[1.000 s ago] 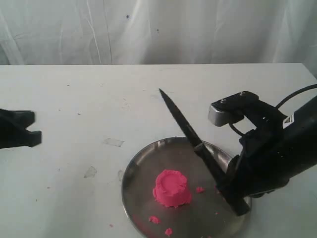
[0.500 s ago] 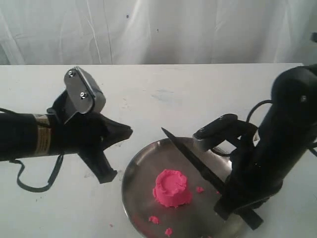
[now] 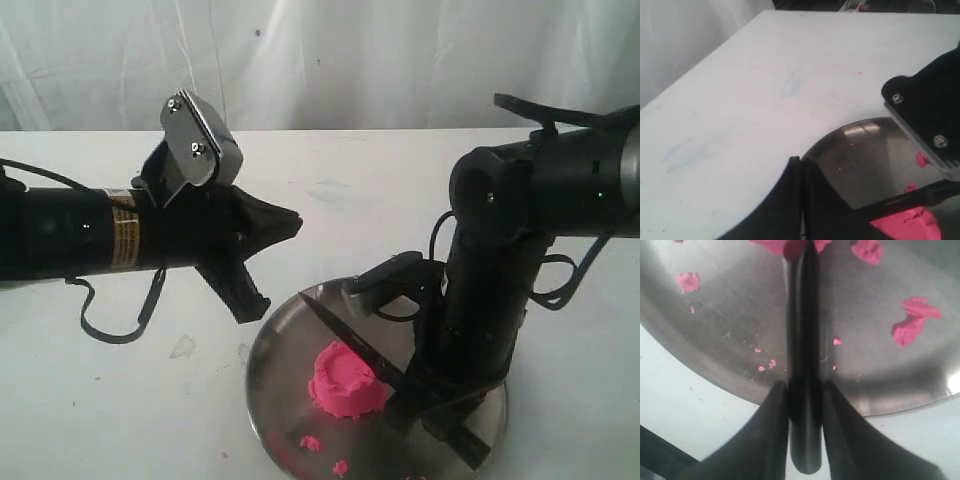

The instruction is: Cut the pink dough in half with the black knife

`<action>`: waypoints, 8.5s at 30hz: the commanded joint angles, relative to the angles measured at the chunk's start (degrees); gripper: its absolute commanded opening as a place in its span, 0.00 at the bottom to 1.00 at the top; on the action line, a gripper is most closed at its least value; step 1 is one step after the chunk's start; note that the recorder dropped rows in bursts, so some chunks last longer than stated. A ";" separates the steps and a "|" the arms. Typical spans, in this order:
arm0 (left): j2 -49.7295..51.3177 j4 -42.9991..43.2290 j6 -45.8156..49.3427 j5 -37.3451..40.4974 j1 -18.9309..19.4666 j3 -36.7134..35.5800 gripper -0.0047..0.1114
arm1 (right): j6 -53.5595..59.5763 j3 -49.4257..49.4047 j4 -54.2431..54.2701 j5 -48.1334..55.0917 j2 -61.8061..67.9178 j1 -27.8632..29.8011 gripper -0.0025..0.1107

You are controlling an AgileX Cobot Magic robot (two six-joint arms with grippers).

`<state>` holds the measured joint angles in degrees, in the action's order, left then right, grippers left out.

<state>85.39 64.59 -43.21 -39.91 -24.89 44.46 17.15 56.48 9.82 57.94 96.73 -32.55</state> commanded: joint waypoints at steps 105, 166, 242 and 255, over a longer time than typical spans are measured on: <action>23.16 -10.19 4.02 -6.64 -0.41 0.31 0.04 | -6.89 2.24 -11.19 5.99 1.23 -7.42 0.02; 23.55 -10.60 3.08 -9.53 -0.41 0.31 0.04 | -7.11 2.11 -9.82 5.57 3.66 -7.42 0.02; 24.03 -16.16 3.37 -0.81 -0.52 0.31 0.04 | -7.10 2.11 -9.02 4.44 3.66 -7.42 0.02; 19.84 -20.96 26.84 18.15 -0.41 0.31 0.04 | -7.10 2.11 -9.02 4.06 3.66 -7.42 0.02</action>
<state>107.00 47.33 -22.82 -30.46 -25.47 45.14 10.09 58.75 0.97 62.03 100.43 -39.96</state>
